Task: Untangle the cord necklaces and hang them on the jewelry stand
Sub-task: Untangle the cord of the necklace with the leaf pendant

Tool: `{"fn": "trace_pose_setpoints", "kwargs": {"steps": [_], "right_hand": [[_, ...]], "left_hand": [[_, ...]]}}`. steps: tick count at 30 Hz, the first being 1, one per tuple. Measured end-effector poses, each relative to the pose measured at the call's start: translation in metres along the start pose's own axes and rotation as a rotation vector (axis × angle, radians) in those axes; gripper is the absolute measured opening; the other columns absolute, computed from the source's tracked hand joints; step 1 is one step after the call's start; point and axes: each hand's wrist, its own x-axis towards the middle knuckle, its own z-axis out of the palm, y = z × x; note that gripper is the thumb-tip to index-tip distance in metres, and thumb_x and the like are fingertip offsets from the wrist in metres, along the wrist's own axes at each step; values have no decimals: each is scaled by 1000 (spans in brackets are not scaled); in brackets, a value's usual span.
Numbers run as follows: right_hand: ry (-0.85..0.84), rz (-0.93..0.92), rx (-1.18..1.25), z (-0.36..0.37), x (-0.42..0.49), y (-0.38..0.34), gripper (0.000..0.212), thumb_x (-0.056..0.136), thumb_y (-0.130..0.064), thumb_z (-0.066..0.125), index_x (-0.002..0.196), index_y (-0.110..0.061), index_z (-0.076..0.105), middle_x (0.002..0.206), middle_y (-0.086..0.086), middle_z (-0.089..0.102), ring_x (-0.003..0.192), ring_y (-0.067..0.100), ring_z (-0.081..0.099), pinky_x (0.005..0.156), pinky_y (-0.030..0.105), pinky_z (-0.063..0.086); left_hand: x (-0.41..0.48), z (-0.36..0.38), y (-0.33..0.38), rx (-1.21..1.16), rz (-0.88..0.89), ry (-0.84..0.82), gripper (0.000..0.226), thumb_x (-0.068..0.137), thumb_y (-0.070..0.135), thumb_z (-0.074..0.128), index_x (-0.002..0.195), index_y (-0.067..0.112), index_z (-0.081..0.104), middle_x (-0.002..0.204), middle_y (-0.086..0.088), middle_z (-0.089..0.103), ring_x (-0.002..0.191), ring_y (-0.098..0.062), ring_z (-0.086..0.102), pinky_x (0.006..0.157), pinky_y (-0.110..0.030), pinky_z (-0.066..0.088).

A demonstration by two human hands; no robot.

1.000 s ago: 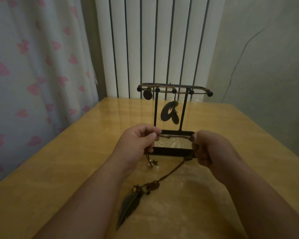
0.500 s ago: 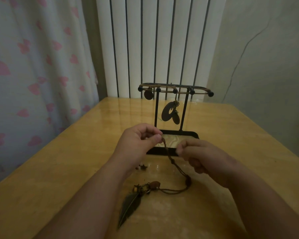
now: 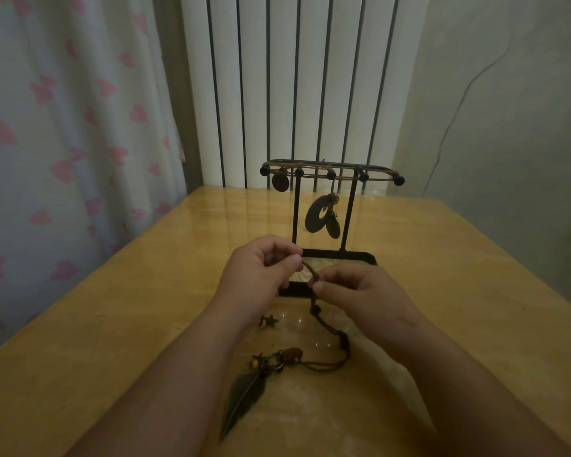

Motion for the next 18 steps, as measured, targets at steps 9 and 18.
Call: {"fn": "trace_pose_setpoints", "kwargs": {"steps": [9,18], "right_hand": [[85,52,68,-1,1,-5,12,91,-22,62,84,-25,72,72,-14,71,69,-6,64,65,17,42],[137,5,-80,-3,1,-1,12,88,-26,64,79,-28,71,70,-9,71,69,0,64,62,19,48]], "left_hand": [[-4,0,5,286,251,118,13,86,8,66,88,21,67,88,10,60,82,-2,54,66,-6,43],[-10,6,4,336,271,-54,13,86,22,71,80,33,68,74,13,63,71,2,56,59,-9,43]]}}
